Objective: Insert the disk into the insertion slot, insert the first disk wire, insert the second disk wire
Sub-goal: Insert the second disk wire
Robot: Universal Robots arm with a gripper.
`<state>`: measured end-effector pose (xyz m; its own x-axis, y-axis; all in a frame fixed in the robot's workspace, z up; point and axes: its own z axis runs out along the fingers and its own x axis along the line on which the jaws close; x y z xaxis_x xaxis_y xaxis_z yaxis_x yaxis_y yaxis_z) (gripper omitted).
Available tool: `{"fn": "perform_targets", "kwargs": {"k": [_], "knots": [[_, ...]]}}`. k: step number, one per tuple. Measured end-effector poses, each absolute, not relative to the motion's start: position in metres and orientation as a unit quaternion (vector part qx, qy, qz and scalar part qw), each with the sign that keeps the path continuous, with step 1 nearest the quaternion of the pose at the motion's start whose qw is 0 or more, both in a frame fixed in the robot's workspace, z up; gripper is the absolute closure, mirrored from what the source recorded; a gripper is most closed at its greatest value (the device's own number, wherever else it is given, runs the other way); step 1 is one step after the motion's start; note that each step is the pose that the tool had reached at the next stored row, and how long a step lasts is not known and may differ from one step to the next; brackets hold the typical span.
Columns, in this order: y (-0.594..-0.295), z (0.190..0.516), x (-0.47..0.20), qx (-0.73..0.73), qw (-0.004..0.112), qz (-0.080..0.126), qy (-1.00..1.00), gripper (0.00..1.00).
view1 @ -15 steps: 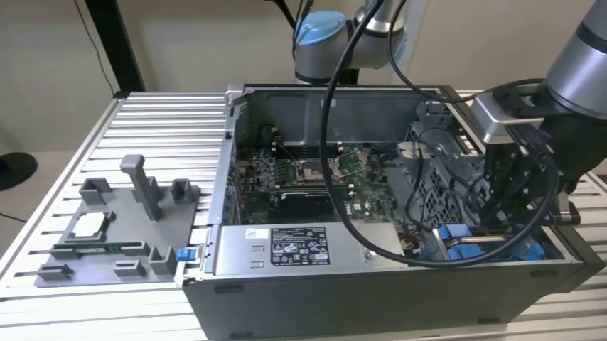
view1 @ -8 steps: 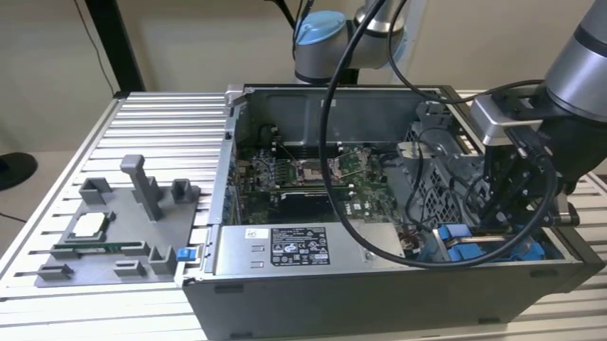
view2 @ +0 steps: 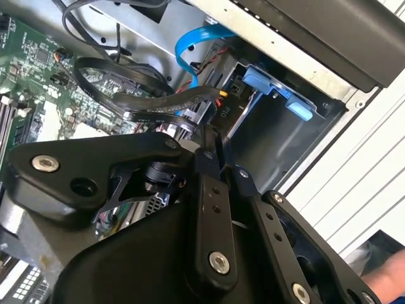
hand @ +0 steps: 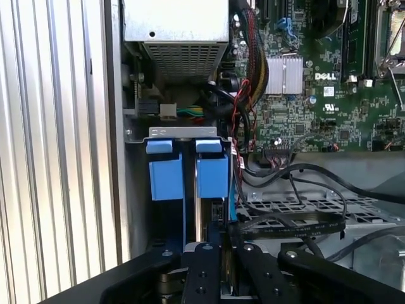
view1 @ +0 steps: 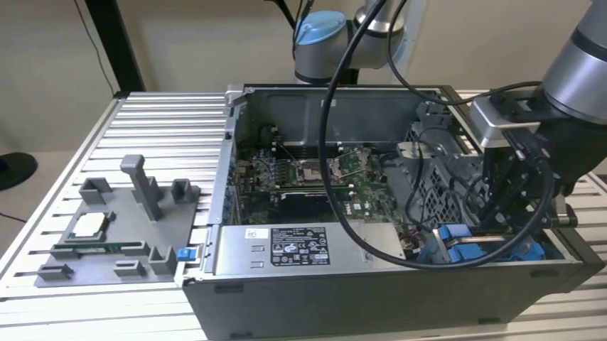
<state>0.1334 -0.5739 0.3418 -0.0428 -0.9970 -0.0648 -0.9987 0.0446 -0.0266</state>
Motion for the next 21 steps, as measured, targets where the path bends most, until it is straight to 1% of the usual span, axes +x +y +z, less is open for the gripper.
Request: {"fn": "perform_targets", "kwargs": {"k": [18, 19, 21], "knots": [[-0.5739, 0.3374, 0.1322, -0.692, 0.035, 0.012, 0.721, 1.00], [-0.5739, 0.3375, 0.1322, -0.692, 0.035, 0.011, 0.721, 0.00], [-0.5739, 0.3377, 0.1322, -0.692, 0.035, 0.011, 0.721, 0.00]]}}
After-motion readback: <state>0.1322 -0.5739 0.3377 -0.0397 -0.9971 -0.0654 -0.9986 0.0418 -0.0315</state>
